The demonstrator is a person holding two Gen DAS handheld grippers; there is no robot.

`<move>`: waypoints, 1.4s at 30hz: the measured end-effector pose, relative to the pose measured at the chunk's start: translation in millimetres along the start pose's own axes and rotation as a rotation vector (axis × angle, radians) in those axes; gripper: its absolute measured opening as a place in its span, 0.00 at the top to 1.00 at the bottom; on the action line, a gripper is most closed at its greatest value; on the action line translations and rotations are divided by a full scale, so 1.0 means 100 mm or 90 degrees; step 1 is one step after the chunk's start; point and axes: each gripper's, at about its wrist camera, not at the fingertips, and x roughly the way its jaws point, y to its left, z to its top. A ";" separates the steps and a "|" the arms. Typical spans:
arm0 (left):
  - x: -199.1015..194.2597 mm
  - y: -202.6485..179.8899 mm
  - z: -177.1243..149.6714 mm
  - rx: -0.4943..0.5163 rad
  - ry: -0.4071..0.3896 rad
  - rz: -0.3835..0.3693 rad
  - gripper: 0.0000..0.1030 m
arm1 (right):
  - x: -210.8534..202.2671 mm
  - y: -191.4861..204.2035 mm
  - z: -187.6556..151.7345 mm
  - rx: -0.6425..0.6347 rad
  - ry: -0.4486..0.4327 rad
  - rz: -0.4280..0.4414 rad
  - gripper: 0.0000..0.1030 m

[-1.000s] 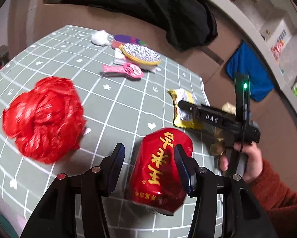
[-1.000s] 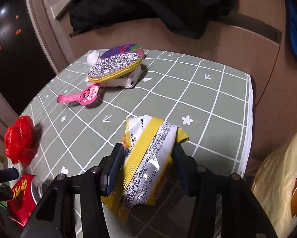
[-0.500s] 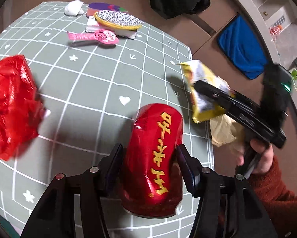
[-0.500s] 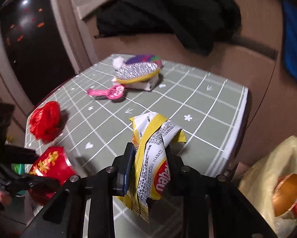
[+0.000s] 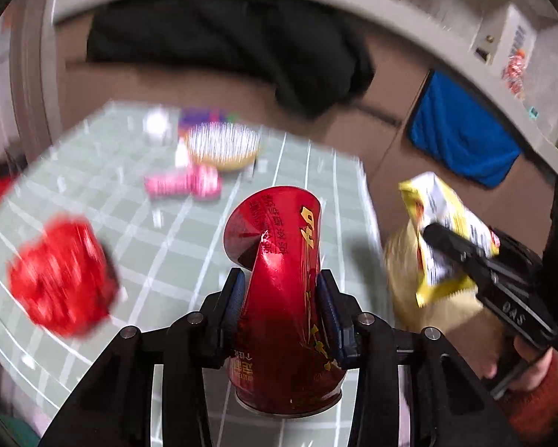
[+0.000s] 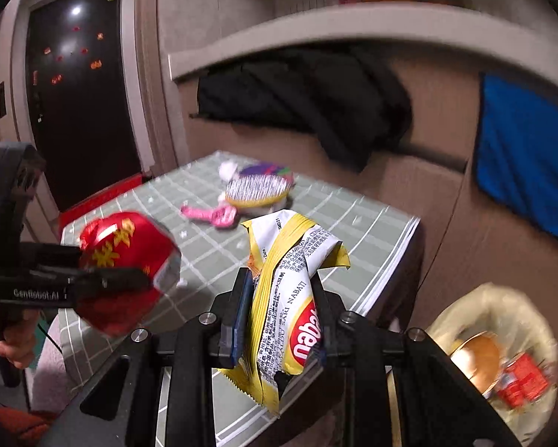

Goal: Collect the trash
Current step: 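Carry the red can and yellow wrapper up over the yellow-lined bin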

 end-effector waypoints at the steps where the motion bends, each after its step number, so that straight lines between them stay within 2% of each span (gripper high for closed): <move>1: -0.06 -0.09 0.07 0.013 -0.025 0.004 0.60 | -0.09 -0.03 0.05 0.002 -0.014 -0.002 0.75; 4: -0.35 -0.46 0.28 0.066 -0.121 0.011 0.60 | -0.36 -0.16 0.18 0.011 -0.050 -0.013 0.75; 6: -0.45 -0.70 0.39 0.093 -0.163 0.003 0.60 | -0.57 -0.27 0.26 0.017 -0.077 -0.026 0.75; 11: -0.59 -1.27 0.61 0.141 -0.219 -0.045 0.60 | -1.06 -0.56 0.40 0.011 -0.132 -0.088 0.75; 15: -0.55 -1.63 0.70 0.165 -0.242 -0.073 0.60 | -1.42 -0.82 0.43 0.017 -0.164 -0.141 0.75; 21: -0.25 -2.08 0.71 0.191 -0.214 -0.127 0.60 | -1.69 -1.14 0.33 0.042 -0.175 -0.200 0.75; 27: 0.04 -2.47 0.59 0.199 -0.167 -0.171 0.60 | -1.75 -1.41 0.14 0.070 -0.163 -0.237 0.75; 35: 0.55 -2.66 0.50 0.183 -0.090 -0.209 0.60 | -1.68 -1.75 -0.10 0.120 -0.138 -0.245 0.75; 42: 0.87 -2.67 0.44 0.162 -0.040 -0.211 0.60 | -1.49 -1.95 -0.29 0.154 -0.108 -0.237 0.75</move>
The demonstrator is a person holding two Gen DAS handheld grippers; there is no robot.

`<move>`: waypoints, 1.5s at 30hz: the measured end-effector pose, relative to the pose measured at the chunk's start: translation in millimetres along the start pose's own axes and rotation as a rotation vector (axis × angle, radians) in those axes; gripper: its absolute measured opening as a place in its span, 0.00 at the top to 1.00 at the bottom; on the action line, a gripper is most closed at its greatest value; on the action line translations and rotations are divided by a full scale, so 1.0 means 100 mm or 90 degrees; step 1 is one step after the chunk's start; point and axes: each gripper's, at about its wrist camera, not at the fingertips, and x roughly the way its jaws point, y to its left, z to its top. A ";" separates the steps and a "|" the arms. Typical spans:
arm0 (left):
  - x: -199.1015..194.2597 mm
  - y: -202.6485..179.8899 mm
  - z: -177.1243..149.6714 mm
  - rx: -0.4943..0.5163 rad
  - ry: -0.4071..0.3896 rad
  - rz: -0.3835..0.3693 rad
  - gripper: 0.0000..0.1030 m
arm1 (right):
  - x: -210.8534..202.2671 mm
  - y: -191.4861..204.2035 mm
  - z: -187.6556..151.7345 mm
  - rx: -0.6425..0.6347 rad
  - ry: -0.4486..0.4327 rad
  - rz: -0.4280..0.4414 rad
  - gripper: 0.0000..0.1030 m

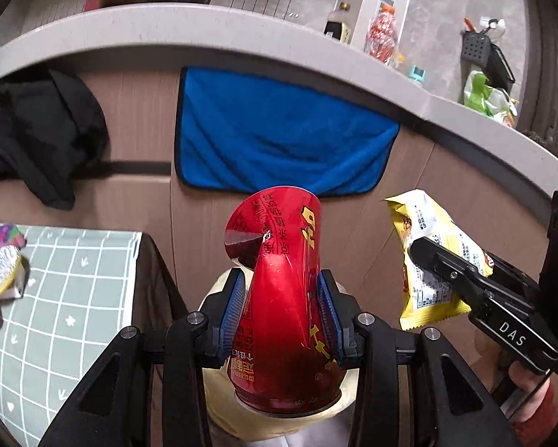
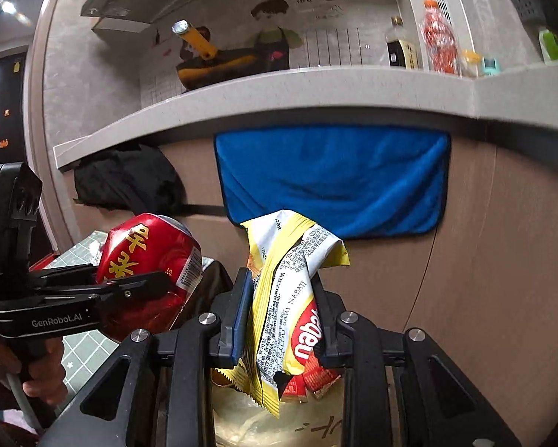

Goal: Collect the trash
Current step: 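Carry the red can and yellow wrapper up over the yellow-lined bin, then open the left tool over the bin while the right tool opens too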

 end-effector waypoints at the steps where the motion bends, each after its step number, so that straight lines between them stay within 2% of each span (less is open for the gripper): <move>1: 0.02 0.01 -0.01 -0.001 0.003 0.001 0.60 | 0.03 -0.01 -0.03 0.003 0.005 0.001 0.75; 16: 0.40 0.15 -0.07 -0.029 0.062 -0.016 0.60 | 0.40 -0.11 -0.14 0.038 0.055 0.011 0.74; 21: 0.49 0.17 -0.07 -0.036 0.073 -0.033 0.60 | 0.46 -0.14 -0.16 0.044 0.062 0.011 0.70; 23: 0.55 0.18 -0.07 -0.036 0.081 -0.047 0.56 | 0.47 -0.16 -0.17 0.052 0.061 0.014 0.64; 25: 0.62 0.21 -0.07 -0.038 0.088 -0.049 0.43 | 0.49 -0.18 -0.17 0.059 0.061 0.013 0.59; 29: 0.65 0.30 -0.06 -0.054 0.086 -0.033 0.42 | 0.53 -0.23 -0.20 0.073 0.064 -0.006 0.56; 32: 0.57 0.37 -0.02 -0.054 0.083 -0.013 0.42 | 0.52 -0.25 -0.22 0.075 0.067 -0.014 0.56; 37: 0.16 0.57 -0.04 -0.043 0.050 0.043 0.42 | 0.47 -0.24 -0.23 0.081 0.063 -0.020 0.56; 45: -0.68 1.28 -0.31 -0.101 0.022 0.138 0.42 | 0.45 0.02 -0.20 0.069 0.060 0.004 0.55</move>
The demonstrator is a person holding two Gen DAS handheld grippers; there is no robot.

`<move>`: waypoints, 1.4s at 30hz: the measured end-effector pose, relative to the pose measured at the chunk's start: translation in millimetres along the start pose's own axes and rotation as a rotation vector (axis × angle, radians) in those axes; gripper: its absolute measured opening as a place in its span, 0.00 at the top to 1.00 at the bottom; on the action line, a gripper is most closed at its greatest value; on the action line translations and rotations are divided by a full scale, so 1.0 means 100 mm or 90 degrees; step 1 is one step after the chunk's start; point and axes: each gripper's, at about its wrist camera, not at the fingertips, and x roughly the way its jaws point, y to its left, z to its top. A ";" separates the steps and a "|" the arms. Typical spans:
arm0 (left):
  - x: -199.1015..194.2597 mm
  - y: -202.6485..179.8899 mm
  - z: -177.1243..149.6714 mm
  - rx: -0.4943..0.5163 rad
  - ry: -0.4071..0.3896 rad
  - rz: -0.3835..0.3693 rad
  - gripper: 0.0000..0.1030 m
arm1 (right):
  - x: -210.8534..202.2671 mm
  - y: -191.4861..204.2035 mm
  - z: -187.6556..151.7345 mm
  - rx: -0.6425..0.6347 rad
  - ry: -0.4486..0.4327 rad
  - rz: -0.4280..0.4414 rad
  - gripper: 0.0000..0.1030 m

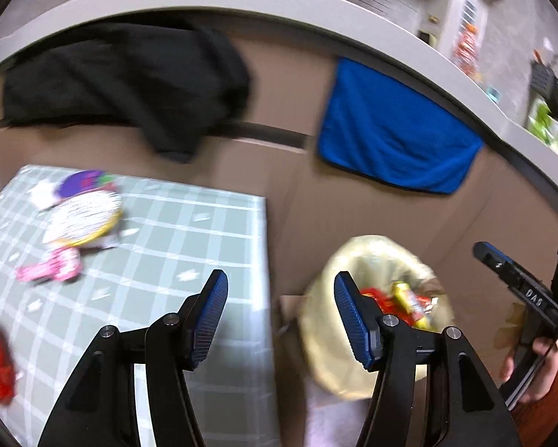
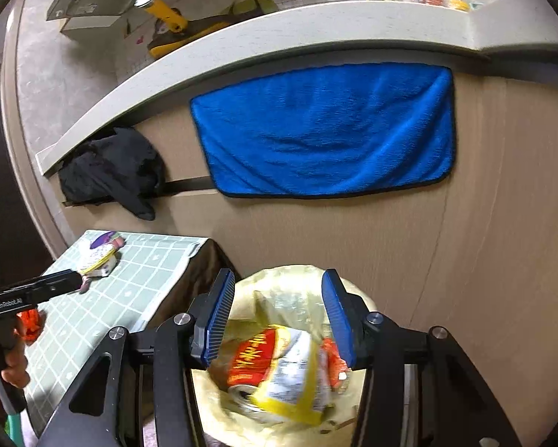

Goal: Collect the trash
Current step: 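Open the left tool over the bin while the right tool opens too, then move the left tool to the red plastic bag and grasp it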

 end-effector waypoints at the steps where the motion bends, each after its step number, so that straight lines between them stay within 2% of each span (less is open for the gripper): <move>1: -0.08 0.11 -0.03 -0.008 -0.004 0.010 0.42 | 0.00 0.07 0.00 -0.004 0.000 0.009 0.55; 7: -0.66 0.81 -0.26 -0.046 -0.039 0.087 0.42 | 0.03 0.53 0.04 -0.038 0.000 0.062 0.55; 13: -1.19 1.57 -0.48 -0.112 -0.081 0.170 0.42 | 0.12 1.13 -0.01 -0.093 0.013 0.128 0.55; 17: -1.44 2.15 -0.72 -0.205 -0.104 0.227 0.42 | 0.23 1.50 -0.10 -0.127 0.033 0.165 0.55; 21: -1.51 2.51 -0.94 -0.268 -0.125 0.267 0.42 | 0.37 1.82 -0.21 -0.156 0.062 0.192 0.55; 25: -1.39 2.78 -1.07 -0.311 -0.103 0.268 0.42 | 0.46 2.05 -0.30 -0.181 0.086 0.212 0.55; 28: -1.22 2.91 -1.15 -0.332 -0.077 0.238 0.40 | 0.51 2.20 -0.35 -0.202 0.094 0.224 0.55; 33: -1.09 2.97 -1.13 -0.358 -0.071 0.213 0.38 | 0.64 2.39 -0.41 -0.222 0.114 0.235 0.55; 37: -0.94 2.94 -1.05 -0.345 -0.039 0.189 0.37 | 0.74 2.50 -0.46 -0.226 0.130 0.244 0.55; 39: -0.90 2.92 -1.01 -0.342 -0.035 0.195 0.37 | 0.80 2.55 -0.47 -0.229 0.137 0.249 0.55; 41: -0.85 2.93 -0.97 -0.351 -0.031 0.189 0.39 | 0.84 2.60 -0.47 -0.231 0.143 0.252 0.55; 42: -0.82 2.92 -0.94 -0.353 -0.027 0.180 0.43 | 0.86 2.63 -0.47 -0.233 0.145 0.256 0.55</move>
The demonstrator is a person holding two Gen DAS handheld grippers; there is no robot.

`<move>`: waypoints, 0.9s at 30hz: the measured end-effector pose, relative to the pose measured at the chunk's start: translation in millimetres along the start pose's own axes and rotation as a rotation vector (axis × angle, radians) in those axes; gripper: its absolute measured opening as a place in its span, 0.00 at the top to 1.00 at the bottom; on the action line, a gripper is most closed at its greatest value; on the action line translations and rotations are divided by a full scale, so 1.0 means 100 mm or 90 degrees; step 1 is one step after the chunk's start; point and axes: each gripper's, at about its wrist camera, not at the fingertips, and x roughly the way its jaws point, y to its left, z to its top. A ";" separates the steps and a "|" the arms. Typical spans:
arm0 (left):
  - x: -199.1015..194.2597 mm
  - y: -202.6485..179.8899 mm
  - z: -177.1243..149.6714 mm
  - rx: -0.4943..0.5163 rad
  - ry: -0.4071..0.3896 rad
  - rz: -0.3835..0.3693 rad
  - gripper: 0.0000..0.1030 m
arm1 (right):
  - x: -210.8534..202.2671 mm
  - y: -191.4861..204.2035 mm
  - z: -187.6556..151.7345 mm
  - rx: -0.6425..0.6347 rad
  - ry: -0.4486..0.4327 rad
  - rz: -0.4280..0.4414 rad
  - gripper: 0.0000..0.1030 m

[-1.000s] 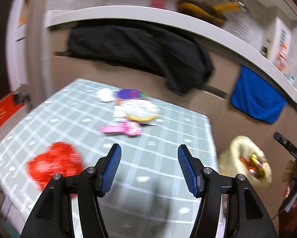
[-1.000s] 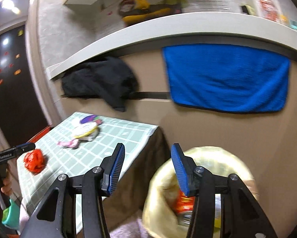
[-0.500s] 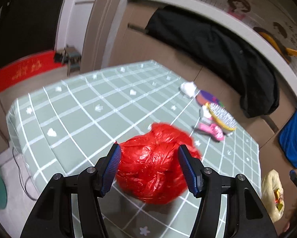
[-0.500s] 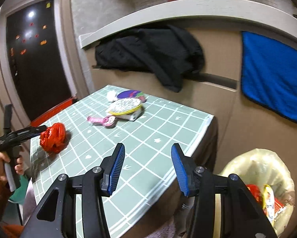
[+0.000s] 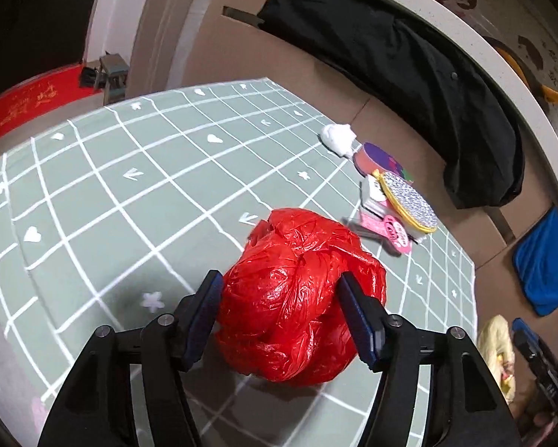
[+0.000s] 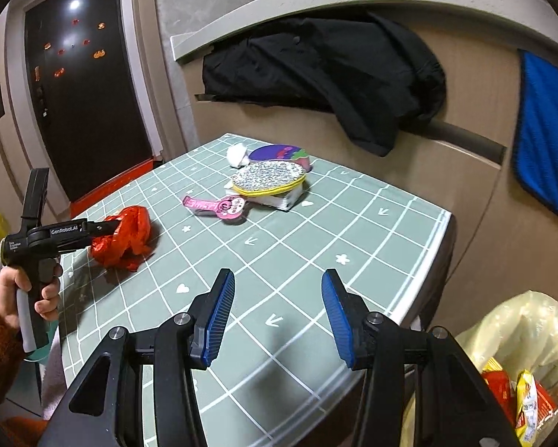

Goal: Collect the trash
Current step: 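Move the left tool to the red plastic bag and grasp it, then grasp the pink stick packet with the right tool while the left tool holds the red bag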

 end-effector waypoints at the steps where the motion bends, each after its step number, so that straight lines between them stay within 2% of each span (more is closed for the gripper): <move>1: 0.01 -0.02 0.01 0.003 0.002 -0.002 0.47 | 0.03 0.02 0.03 -0.004 0.001 0.002 0.55; 7: 0.00 -0.27 0.04 0.048 -0.002 -0.024 0.54 | 0.23 0.11 0.30 -0.027 -0.010 0.022 0.55; 13: -0.25 -0.40 0.06 0.089 -0.063 -0.034 0.55 | 0.72 0.21 0.55 -0.038 0.022 0.051 0.55; 17: -0.39 -0.32 0.14 0.100 -0.099 -0.016 0.55 | 1.16 0.40 0.61 -0.080 0.061 0.080 0.55; 19: -0.41 -0.23 0.19 0.099 -0.101 -0.010 0.55 | 1.34 0.51 0.64 -0.098 0.070 0.090 0.55; 23: -0.43 -0.10 0.20 0.086 -0.098 -0.013 0.55 | 1.66 0.69 0.77 -0.111 0.092 0.152 0.55; 27: -0.47 0.02 0.17 0.060 -0.095 -0.025 0.55 | 2.00 0.88 0.92 -0.165 0.111 0.165 0.55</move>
